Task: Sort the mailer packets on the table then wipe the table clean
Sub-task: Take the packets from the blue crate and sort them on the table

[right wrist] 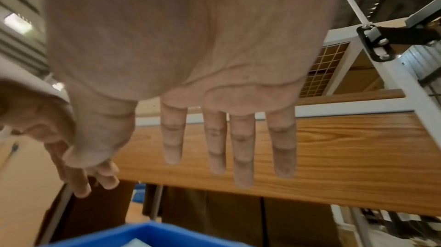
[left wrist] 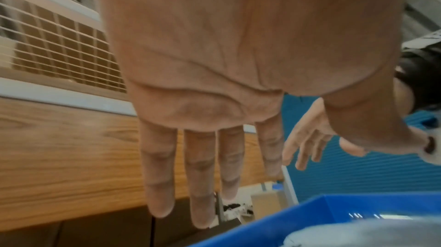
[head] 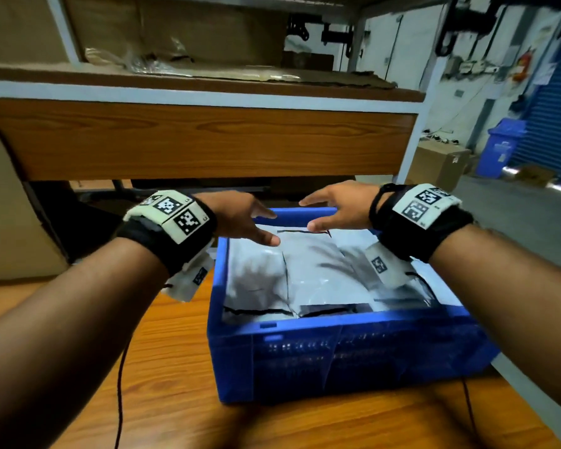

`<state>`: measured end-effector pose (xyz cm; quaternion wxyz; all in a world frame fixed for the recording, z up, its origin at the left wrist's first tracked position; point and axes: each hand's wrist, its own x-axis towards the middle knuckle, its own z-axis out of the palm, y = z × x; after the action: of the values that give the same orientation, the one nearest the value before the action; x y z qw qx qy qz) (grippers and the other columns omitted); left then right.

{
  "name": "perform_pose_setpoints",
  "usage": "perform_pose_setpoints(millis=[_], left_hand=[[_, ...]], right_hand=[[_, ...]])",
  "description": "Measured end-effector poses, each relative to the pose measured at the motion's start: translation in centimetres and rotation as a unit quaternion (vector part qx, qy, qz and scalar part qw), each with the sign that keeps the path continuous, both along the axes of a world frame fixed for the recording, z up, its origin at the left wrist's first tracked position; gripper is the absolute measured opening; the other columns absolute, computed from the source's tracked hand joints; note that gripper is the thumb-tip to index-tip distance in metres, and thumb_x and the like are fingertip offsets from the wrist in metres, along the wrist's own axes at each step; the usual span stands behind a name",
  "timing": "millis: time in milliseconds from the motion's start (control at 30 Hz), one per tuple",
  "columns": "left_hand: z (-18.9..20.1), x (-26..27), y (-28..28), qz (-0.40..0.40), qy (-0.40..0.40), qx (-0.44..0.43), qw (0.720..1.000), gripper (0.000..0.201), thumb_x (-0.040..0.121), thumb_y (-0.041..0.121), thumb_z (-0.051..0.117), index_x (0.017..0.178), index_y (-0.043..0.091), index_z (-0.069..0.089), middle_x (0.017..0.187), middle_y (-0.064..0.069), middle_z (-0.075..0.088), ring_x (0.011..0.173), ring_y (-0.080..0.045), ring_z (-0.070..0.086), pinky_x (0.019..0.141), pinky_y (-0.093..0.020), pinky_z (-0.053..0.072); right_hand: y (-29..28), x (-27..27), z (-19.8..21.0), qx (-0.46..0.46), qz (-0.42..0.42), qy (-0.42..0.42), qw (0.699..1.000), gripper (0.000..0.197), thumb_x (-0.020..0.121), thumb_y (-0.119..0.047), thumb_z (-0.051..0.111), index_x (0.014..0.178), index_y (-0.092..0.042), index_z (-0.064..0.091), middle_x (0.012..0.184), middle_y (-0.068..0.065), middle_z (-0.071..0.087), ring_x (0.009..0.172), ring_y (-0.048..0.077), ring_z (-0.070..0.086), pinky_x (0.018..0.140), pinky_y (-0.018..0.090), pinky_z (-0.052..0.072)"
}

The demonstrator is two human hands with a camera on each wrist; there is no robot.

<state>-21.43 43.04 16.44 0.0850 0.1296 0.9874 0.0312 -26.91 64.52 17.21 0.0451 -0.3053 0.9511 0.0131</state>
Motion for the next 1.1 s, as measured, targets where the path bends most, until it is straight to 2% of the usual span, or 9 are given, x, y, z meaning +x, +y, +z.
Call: perform_pose_setpoints(millis=[133, 233, 367, 533, 733, 800, 900, 1033, 1100], left_hand=[[1.0, 3.6, -4.3, 0.071, 0.036, 0.068, 0.995, 0.077, 0.075, 0.069, 0.057, 0.142, 0.032, 0.044, 0.142, 0.007, 0.05, 0.127, -0.016, 0.051, 0.104, -0.028, 0.038], [0.7, 7.8, -8.2, 0.144, 0.05, 0.11, 0.982, 0.09, 0.062, 0.075, 0.054, 0.14, 0.031, 0.048, 0.14, 0.007, 0.052, 0.125, -0.013, 0.051, 0.103, -0.026, 0.039], [-1.8, 15.2, -12.5, 0.271, 0.107, 0.133, 0.947, 0.064, 0.081, 0.06, 0.061, 0.134, 0.025, 0.055, 0.133, 0.003, 0.058, 0.12, -0.016, 0.056, 0.091, -0.023, 0.041], [-7.2, 24.7, -16.2, 0.42, 0.124, 0.137, 0.889, 0.058, 0.083, 0.058, 0.061, 0.132, 0.027, 0.056, 0.132, 0.0, 0.059, 0.121, -0.017, 0.055, 0.083, -0.023, 0.039], [-10.9, 34.9, -21.1, 0.529, 0.186, 0.165, 0.811, 0.053, 0.082, 0.055, 0.065, 0.125, 0.025, 0.061, 0.128, -0.001, 0.063, 0.117, -0.021, 0.058, 0.092, -0.034, 0.049], [-11.5, 38.0, -23.0, 0.555, 0.204, 0.17, 0.788, 0.051, 0.082, 0.055, 0.064, 0.124, 0.026, 0.062, 0.126, -0.001, 0.064, 0.116, -0.022, 0.059, 0.092, -0.037, 0.049], [-12.3, 42.6, -26.4, 0.577, 0.231, 0.172, 0.764, 0.047, 0.085, 0.049, 0.065, 0.123, 0.023, 0.063, 0.123, 0.0, 0.065, 0.112, -0.021, 0.061, 0.09, -0.032, 0.048], [-13.0, 49.0, -32.4, 0.607, 0.254, 0.187, 0.73, 0.044, 0.083, 0.045, 0.068, 0.12, 0.022, 0.065, 0.117, 0.001, 0.068, 0.108, -0.02, 0.063, 0.089, -0.033, 0.05], [-13.3, 52.3, -35.9, 0.614, 0.26, 0.187, 0.721, 0.042, 0.082, 0.042, 0.07, 0.118, 0.02, 0.067, 0.113, -0.001, 0.07, 0.104, -0.02, 0.064, 0.089, -0.034, 0.05]], right_hand=[[-3.7, 1.8, 1.3, -0.035, 0.051, 0.019, 0.998, 0.052, 0.09, -0.052, 0.057, 0.136, -0.029, 0.052, 0.135, -0.005, 0.056, 0.12, 0.015, 0.055, 0.085, 0.019, 0.036], [-7.1, 2.8, 1.7, -0.042, 0.07, 0.051, 0.995, 0.05, 0.088, -0.058, 0.054, 0.131, -0.033, 0.055, 0.131, -0.006, 0.059, 0.115, 0.016, 0.057, 0.089, 0.027, 0.044], [-12.6, 6.1, 2.2, -0.045, 0.111, 0.162, 0.98, 0.044, 0.089, -0.063, 0.047, 0.125, -0.038, 0.054, 0.124, -0.008, 0.062, 0.11, 0.019, 0.058, 0.081, 0.033, 0.049], [-19.7, 12.6, 0.6, -0.096, 0.227, 0.114, 0.962, 0.039, 0.09, -0.063, 0.046, 0.119, -0.039, 0.057, 0.117, -0.009, 0.063, 0.108, 0.021, 0.058, 0.075, 0.031, 0.043], [-28.8, 21.2, -4.9, -0.106, 0.316, 0.03, 0.942, 0.04, 0.088, -0.062, 0.05, 0.117, -0.037, 0.06, 0.118, -0.01, 0.064, 0.113, 0.021, 0.058, 0.085, 0.032, 0.045], [-32.3, 23.9, -7.0, -0.096, 0.347, -0.002, 0.933, 0.041, 0.087, -0.063, 0.05, 0.118, -0.038, 0.059, 0.118, -0.011, 0.064, 0.114, 0.019, 0.058, 0.09, 0.035, 0.048], [-37.3, 28.1, -9.8, -0.095, 0.374, -0.044, 0.921, 0.041, 0.087, -0.064, 0.049, 0.117, -0.038, 0.059, 0.119, -0.011, 0.064, 0.113, 0.018, 0.057, 0.088, 0.034, 0.048], [-44.5, 33.1, -13.6, -0.117, 0.374, -0.102, 0.914, 0.044, 0.089, -0.066, 0.044, 0.116, -0.036, 0.06, 0.125, -0.009, 0.061, 0.114, 0.02, 0.056, 0.078, 0.031, 0.042], [-48.6, 35.2, -15.3, -0.105, 0.366, -0.111, 0.918, 0.044, 0.089, -0.066, 0.043, 0.118, -0.036, 0.059, 0.128, -0.007, 0.059, 0.117, 0.02, 0.054, 0.077, 0.031, 0.042]])
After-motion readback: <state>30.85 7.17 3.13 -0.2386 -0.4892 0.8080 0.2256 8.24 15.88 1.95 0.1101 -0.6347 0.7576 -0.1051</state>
